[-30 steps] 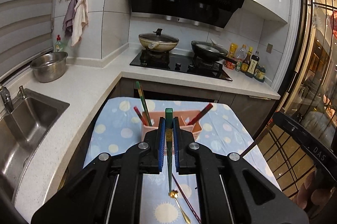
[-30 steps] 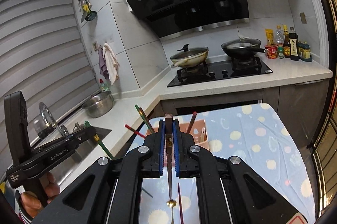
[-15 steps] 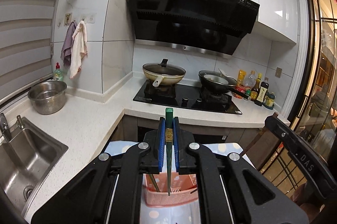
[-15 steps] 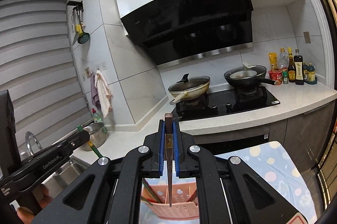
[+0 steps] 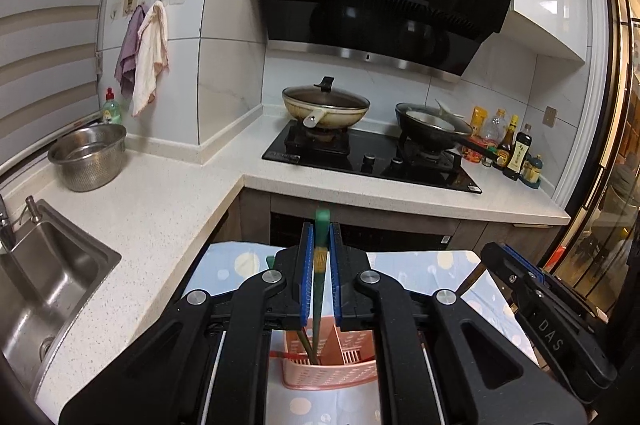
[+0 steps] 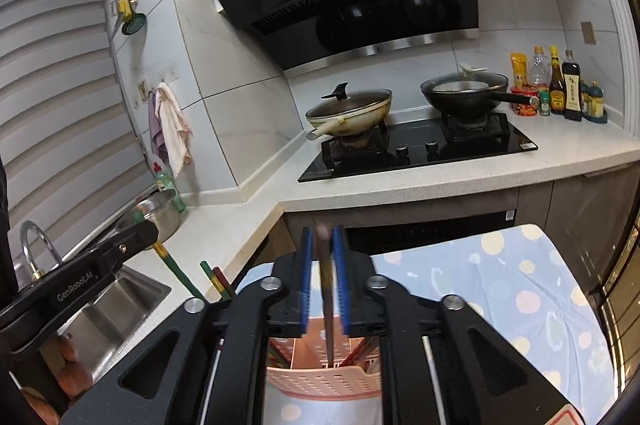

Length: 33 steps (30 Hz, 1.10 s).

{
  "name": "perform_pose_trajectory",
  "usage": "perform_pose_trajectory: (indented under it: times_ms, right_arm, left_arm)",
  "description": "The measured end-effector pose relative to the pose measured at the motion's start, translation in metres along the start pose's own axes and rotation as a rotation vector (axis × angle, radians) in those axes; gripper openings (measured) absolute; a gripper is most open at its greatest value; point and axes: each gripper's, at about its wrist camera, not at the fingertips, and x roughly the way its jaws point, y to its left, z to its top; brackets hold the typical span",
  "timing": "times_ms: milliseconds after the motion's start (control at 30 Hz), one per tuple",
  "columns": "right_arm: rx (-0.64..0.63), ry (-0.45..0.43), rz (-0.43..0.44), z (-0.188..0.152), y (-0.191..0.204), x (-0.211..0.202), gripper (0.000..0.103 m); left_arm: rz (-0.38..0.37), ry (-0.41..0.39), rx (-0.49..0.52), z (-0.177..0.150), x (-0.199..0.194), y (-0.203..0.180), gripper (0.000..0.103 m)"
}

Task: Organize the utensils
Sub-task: 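Drop both chopsticks into the pink holder and open both tools, then withdraw both tools toward the gold spoon and dark red chopstick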

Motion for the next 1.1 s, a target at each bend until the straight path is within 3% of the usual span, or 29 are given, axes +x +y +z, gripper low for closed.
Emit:
perform_pose_trajectory:
  times_ms: [67,100,200,333,400,767,967,1100]
  right_arm:
    - [-0.007,-0.019,-0.008,-0.001,0.002,-0.007,0.041]
    - [-0.012,-0.034,-0.009,-0.001,0.004,-0.012,0.044]
    - [-0.029,-0.061,-0.006,-0.001,0.009,-0.028,0.047]
    - [-0.044,-0.087,0.011,-0.005,0.016,-0.056,0.054]
    - [-0.047,-0.096,0.021,-0.008,0.017,-0.072,0.055]
    - [-0.071,-0.064,0.021,-0.057,0.021,-0.145,0.057]
    - [-0.081,0.049,-0.001,-0.114,0.013,-0.164,0.057]
    - [-0.089,0.17,-0.032,-0.166,0.003,-0.166,0.057]
  left_arm:
    - [0.014,-0.006,0.004,-0.002,-0.006,0.0,0.016]
    - [0.018,-0.007,0.008,-0.002,-0.009,0.0,0.03]
    - [0.043,-0.038,0.006,-0.003,-0.024,0.0,0.055]
    - [0.044,-0.059,0.008,-0.005,-0.049,-0.003,0.063]
    - [0.049,-0.067,0.015,-0.008,-0.061,-0.005,0.071]
    - [0.046,-0.07,0.063,-0.053,-0.123,-0.017,0.087]
    - [0.064,0.021,0.062,-0.11,-0.134,-0.007,0.087]
    - [0.086,0.133,0.034,-0.163,-0.13,0.005,0.087]
